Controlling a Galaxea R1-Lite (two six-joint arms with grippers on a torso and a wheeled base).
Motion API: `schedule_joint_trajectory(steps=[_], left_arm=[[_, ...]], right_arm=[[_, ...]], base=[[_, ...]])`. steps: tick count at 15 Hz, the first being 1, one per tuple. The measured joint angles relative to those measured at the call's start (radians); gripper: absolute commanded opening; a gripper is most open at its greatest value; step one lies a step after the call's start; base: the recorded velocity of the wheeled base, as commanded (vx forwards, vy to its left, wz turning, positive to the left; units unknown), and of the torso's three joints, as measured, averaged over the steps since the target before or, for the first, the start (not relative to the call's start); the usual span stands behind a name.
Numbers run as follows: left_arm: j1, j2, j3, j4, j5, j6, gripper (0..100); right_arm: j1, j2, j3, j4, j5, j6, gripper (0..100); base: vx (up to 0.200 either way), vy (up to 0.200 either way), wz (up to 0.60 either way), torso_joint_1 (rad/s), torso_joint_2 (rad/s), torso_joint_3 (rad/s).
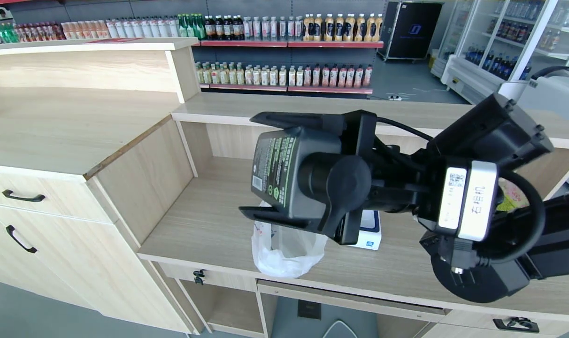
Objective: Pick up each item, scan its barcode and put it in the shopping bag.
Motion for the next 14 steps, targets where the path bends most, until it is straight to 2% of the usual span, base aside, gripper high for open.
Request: schedule_joint_trajectory(steps=[10, 14], left_arm=[[0.0, 0.0, 0.0, 0.0, 0.0, 0.0, 100], [0.0, 0.0, 0.0, 0.0, 0.0, 0.0, 100]], right_arm=[[0.02, 0.048, -0.083, 0.004, -0.03, 0.0, 0], [0.067, 0.105, -0.127, 0.006, -0.066, -0.004, 0]], base=[[0.0, 0.0, 0.0, 0.0, 0.0, 0.0], [0.0, 0.0, 0.0, 0.0, 0.0, 0.0]])
